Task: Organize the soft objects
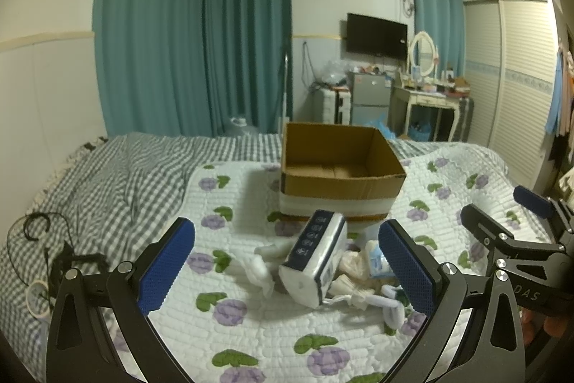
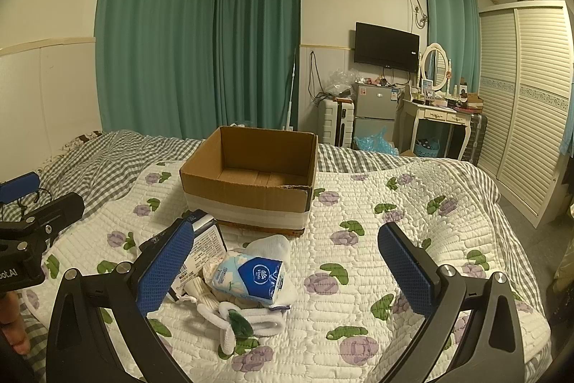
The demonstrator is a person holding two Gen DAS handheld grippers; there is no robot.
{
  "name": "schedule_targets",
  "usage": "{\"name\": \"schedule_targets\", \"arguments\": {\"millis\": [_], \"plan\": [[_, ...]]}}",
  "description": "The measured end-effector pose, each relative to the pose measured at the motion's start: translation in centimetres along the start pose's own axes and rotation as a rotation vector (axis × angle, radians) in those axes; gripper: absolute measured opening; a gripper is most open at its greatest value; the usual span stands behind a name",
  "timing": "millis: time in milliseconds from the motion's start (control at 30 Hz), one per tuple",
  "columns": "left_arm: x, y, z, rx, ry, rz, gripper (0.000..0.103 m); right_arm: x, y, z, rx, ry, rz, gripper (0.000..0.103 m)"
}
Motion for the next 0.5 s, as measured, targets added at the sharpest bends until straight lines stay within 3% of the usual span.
{"name": "schedule_targets", "arguments": {"millis": [500], "plan": [[1.3, 0.5, 1.0, -0.019, -0.007, 0.03, 0.103, 0.3, 0.6, -0.1, 0.004, -0.001, 0.02, 0.103]]}}
Point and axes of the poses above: each gripper's, at about its wrist camera, not at the fingertips, and y roughly against the way its jaws point, z to its right, x to its top, the point moved 7 cm from there along -y, roughly the way its jaws point, and after that the axes turned 9 degrees about z, right-handed, at the moved point
